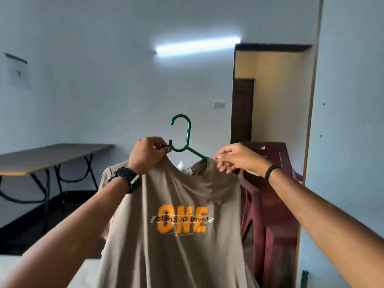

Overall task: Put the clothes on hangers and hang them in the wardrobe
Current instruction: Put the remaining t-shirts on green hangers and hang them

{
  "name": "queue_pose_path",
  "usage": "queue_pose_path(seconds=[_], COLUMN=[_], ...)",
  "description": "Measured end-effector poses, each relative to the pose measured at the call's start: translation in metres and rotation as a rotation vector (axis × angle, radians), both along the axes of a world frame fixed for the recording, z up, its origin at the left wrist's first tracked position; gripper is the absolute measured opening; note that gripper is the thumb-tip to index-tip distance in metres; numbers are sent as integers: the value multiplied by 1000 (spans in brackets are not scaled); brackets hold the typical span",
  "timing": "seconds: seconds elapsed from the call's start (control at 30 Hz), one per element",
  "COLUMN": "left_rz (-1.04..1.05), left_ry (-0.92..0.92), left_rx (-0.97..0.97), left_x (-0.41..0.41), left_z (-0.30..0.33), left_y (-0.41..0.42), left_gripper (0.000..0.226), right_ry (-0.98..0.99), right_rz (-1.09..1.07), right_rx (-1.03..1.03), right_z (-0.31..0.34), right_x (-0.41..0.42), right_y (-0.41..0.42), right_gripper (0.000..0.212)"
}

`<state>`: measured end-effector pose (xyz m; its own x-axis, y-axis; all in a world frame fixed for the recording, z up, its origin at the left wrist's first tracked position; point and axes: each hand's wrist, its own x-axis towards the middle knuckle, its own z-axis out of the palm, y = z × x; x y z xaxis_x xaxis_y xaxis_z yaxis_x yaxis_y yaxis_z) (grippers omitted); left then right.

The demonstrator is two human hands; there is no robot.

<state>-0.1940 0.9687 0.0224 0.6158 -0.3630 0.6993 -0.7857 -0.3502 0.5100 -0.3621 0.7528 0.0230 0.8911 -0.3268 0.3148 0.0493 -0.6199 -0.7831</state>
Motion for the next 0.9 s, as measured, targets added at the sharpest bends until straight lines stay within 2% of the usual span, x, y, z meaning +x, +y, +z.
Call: queue_pose_path(seconds=[0.07,0.13,0.2,0.27,0.33,0.43,0.53,0.6,0.73,0.83,0.9], left_rz=[-46,-75,-86,-94,-99,-90,-81,-70,-74,-163,-171], left_ry=[-51,-109,-160,-185,-191,-197,-162,-156,-137,-31,0], left_rx=[-57,-94,-124,-165,-204,-231,-275,-289,-198,-37,54], left_x=[-7,-14,-22,-31,-36,-36,-29,-24,-15,-2,6], left_z=[25,43,55,62,66,69,72,73,73,69,63], left_y=[-1,-4,-8,-10,-8,-4,4,9,11,18,28], left_gripper=[6,10,14,15,14,13,14,15,11,9,16], right_ry=[-192,-261,-132,75,193,182,247,301,252,160,143], right_rz=[-182,-227,-189,-139,-87,-35,-54,-74,-121,-219,-281], right_rx=[-214,-375,-452,-501,-532,-478,-533,-511,-539,-649,-690], right_z=[35,65,85,96,98,94,90,89,93,99,101], right_x=[0,0,-3,-6,-9,-11,-15,-16,-18,-18,-20], right_y=[-6,-1,5,13,18,18,13,7,8,11,8], right_gripper=[12,3,27,40,39,31,16,18,35,48,52])
